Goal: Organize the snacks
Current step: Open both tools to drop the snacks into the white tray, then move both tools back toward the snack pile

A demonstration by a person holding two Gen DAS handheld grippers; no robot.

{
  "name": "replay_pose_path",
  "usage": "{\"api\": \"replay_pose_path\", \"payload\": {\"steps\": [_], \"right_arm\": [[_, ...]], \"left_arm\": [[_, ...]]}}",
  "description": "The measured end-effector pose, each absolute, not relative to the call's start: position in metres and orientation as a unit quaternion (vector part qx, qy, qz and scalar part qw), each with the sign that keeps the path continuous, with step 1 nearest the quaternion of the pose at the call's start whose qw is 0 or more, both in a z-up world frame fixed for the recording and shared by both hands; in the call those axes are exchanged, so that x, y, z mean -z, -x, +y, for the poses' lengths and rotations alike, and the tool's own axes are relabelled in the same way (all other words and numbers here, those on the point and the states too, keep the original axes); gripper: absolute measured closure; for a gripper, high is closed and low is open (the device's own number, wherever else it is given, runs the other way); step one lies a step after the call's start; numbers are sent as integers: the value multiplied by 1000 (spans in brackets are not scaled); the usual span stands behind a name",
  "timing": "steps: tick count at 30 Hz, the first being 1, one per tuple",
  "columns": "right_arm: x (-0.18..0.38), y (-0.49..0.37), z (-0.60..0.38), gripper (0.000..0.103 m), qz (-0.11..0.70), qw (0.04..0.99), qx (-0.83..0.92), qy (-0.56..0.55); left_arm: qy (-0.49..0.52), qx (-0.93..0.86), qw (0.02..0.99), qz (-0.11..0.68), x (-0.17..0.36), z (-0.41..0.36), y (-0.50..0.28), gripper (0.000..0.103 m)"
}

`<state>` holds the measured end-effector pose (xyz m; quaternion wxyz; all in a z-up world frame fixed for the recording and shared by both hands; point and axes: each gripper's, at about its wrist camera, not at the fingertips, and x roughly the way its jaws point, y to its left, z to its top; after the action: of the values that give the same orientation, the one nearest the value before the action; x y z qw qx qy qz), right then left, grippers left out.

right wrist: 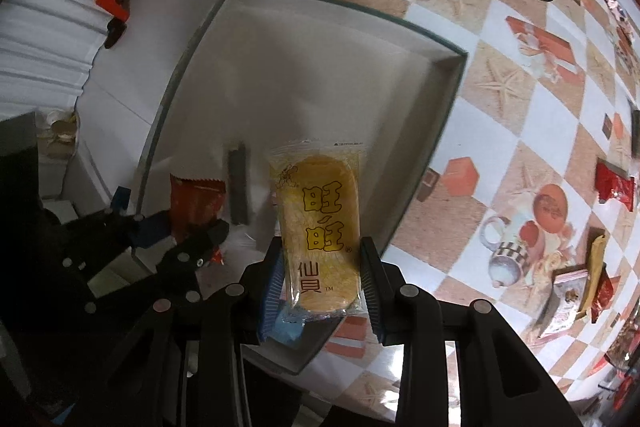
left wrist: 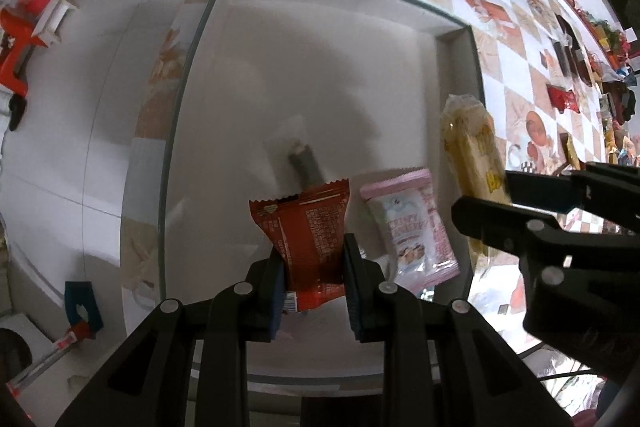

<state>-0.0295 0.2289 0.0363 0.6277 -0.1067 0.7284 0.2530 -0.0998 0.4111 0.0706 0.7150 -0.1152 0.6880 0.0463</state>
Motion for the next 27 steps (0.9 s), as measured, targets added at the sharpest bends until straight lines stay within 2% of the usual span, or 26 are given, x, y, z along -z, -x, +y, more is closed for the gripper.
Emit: {"api": "replay_pose_path", "payload": {"steps": [3, 5, 7, 9, 10, 11, 12, 16, 17, 18, 20, 27], "right_arm": [[-31, 31, 237, 65, 733, 623, -253, 101], [-26, 33, 243, 65, 738, 618, -253, 98], [-25, 35, 243, 65, 741, 616, -251, 95], [-23, 36, 244, 65, 743, 614, -249, 92], [-22, 37, 244, 61, 744, 614, -247, 91], [-21, 37, 243, 46, 745, 613, -245, 90], [-22, 38, 242, 37, 744, 615, -244, 88], [-24, 37, 236, 36, 745, 618, -238, 81], [-23, 36, 233, 31, 746, 618, -234, 80], [-23, 36, 230, 14, 747, 619, -229, 78], [-26, 34, 217, 1, 746, 624, -221, 72], [-24, 30, 172, 1, 757, 624, -187, 51]], "left_arm": [[112, -49, 712, 692, -69, 411, 104, 71], [110, -51, 710, 693, -68, 410, 106, 48], [107, -54, 714, 690, -71, 409, 108, 36], [104, -55, 715, 689, -73, 407, 109, 31], [103, -55, 715, 689, -73, 407, 109, 29], [103, -56, 715, 689, -73, 406, 109, 28], [103, -56, 715, 689, -74, 406, 110, 27], [101, -57, 713, 692, -75, 403, 109, 25], [99, -56, 713, 692, -75, 401, 109, 25], [96, -56, 713, 692, -76, 400, 109, 25], [93, -54, 714, 692, -77, 395, 107, 25], [77, -38, 718, 691, -83, 370, 101, 25]]}}
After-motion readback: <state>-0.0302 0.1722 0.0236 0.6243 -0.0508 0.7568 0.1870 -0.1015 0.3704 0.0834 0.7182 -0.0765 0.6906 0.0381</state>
